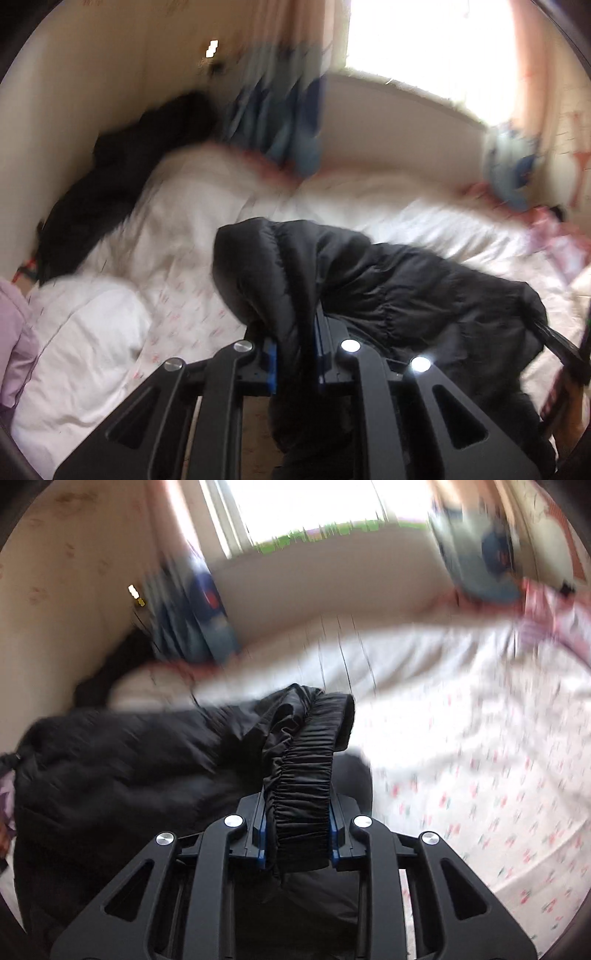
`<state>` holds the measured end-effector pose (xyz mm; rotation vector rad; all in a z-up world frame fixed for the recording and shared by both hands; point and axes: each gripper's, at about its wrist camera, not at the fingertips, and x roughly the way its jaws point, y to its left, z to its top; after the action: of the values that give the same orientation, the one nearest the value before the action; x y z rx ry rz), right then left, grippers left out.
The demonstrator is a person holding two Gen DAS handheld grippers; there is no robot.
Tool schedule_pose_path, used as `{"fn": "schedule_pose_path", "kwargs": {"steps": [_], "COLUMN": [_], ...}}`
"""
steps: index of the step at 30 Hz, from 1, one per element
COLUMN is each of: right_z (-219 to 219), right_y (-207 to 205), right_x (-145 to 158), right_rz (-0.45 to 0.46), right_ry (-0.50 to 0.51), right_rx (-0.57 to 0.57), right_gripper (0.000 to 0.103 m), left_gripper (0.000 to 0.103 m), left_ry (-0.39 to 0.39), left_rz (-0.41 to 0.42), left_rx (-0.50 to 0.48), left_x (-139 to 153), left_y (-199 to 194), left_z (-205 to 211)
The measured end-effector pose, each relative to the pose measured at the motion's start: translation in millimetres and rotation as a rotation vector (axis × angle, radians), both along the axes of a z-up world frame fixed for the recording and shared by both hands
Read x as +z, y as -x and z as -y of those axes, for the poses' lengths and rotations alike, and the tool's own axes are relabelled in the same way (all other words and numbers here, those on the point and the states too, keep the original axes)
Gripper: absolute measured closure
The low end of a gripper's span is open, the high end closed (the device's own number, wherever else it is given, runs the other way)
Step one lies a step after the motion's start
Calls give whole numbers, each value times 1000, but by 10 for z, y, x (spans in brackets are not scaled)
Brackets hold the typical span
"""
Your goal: Fold large clothes
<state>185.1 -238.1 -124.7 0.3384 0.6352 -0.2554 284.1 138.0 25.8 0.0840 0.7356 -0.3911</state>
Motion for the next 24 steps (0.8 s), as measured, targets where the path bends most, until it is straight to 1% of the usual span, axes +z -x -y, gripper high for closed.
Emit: {"fn": "schedule_pose_path", "kwargs": {"steps": [1,2,4,5,6,8,9,10,11,12,13,14,15,16,17,18,19,20,21,22,24], "right_z": [-8,-41,-85,-93,-84,-52,-60,-76,-77,-116,-164,-197,-198,-186,-130,-80,-16,32,88,157,143], "right_y": [-85,-191,-286,-269,-214,-52,40,96,167,210,177,122,20,-80,-236,-299,-395,-409,-394,-302,-103], "right_x": [-112,-255,-377,-359,-305,-172,-85,-8,104,182,231,240,210,174,32,-99,-292,-377,-413,-344,-151], "right_rz": [-57,-120,-181,-180,-162,-107,-66,-32,32,70,84,78,41,2,-86,-156,-229,-254,-256,-233,-175], "right_ry": [7,2,-9,-24,-25,-11,14,46,72,90,131,148,143,127,106,94,80,63,29,-9,-5], "right_rx": [10,37,62,67,55,34,18,4,8,21,18,18,19,18,19,24,34,35,20,-16,-30], "right_gripper": [81,80,79,79,78,76,72,69,65,60,58,55,53,53,53,53,52,50,48,48,48], "left_gripper": [80,77,75,74,72,68,66,63,52,39,37,37,37,37,37,37,37,37,35,35,35], "left_ry": [-32,-104,-238,-253,-245,-206,-170,-116,-73,-28,19,40,44,31,8,-27,-47,-64,-63,-48,-11], "left_rz": [-65,-166,-300,-302,-263,-175,-115,-48,5,58,94,92,81,67,48,-5,-56,-109,-164,-173,-150], "left_rx": [10,41,107,114,120,144,154,144,129,112,92,73,59,50,50,56,59,61,65,76,94], "left_x": [-136,-379,-866,-944,-943,-822,-721,-585,-507,-433,-396,-414,-470,-554,-688,-864,-1004,-1141,-1293,-1310,-1172], "left_y": [-122,-269,-436,-422,-356,-167,-57,67,168,263,388,419,404,384,353,253,191,123,56,96,241], "left_z": [12,16,6,-10,-43,-144,-210,-276,-302,-339,-363,-337,-307,-253,-224,-171,-110,-91,-106,-128,-243]}}
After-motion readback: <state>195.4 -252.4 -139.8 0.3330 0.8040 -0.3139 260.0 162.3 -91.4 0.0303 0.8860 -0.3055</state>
